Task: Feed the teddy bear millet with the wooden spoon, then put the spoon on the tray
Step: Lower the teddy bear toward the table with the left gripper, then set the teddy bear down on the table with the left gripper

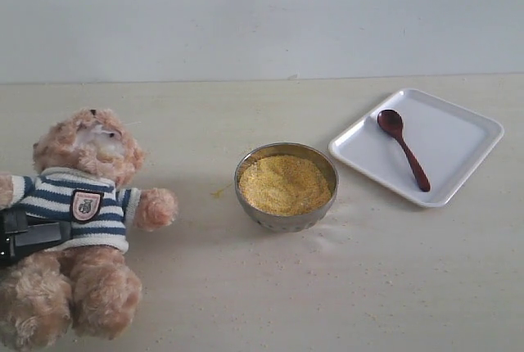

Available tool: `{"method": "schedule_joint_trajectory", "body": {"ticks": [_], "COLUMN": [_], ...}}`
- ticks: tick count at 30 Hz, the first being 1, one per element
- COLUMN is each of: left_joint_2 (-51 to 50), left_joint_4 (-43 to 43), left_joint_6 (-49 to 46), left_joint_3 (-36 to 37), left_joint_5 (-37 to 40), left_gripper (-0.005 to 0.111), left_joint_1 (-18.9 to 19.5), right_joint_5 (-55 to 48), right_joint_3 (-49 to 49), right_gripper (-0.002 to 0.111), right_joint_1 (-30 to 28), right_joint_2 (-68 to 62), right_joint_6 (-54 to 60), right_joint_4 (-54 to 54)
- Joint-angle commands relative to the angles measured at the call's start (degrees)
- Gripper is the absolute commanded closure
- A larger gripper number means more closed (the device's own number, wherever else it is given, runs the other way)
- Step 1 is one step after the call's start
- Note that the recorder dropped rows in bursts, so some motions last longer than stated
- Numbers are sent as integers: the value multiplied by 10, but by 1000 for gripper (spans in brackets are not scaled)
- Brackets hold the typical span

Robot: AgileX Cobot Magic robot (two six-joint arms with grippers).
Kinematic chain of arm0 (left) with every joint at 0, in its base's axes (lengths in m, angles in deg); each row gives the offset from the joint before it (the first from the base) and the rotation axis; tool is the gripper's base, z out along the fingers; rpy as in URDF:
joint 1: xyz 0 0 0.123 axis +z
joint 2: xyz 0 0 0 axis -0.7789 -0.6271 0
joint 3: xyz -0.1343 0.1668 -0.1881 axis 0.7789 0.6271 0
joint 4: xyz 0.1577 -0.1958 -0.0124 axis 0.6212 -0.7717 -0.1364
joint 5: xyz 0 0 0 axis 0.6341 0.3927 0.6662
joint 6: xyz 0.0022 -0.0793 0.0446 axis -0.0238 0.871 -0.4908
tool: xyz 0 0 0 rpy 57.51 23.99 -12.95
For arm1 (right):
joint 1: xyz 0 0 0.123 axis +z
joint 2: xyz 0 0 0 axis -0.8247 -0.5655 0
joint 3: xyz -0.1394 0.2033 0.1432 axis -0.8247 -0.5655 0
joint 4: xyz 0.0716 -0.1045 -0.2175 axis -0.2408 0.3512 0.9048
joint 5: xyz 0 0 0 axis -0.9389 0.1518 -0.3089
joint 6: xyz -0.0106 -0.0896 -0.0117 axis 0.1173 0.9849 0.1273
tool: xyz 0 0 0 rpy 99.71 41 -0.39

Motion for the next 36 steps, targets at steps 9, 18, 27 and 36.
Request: {"method": "schedule_joint_trajectory", "body": {"ticks": [9, 18, 27, 36], "left_joint_2": [-23, -88, -140, -154], "left_joint_4": [-9, -9, -9, -9], "left_joint_6": [-24, -55, -94, -102], "left_joint_3": [-41, -63, -65, -73], "left_joint_5": [-45, 18, 30, 25], "left_gripper": [102, 102, 102, 100], "left_joint_1": [-28, -28, -28, -28], "right_joint_5": [4, 4, 4, 4], "right_joint_3": [-2, -2, -2, -2], "right_gripper": [108, 108, 108, 108], "right_joint_1": [-2, -2, -2, -2], "right_joint_2": [3, 3, 3, 3], "right_joint_6": [5, 5, 5, 5], "right_joint_4": [-1, -1, -1, -1]}}
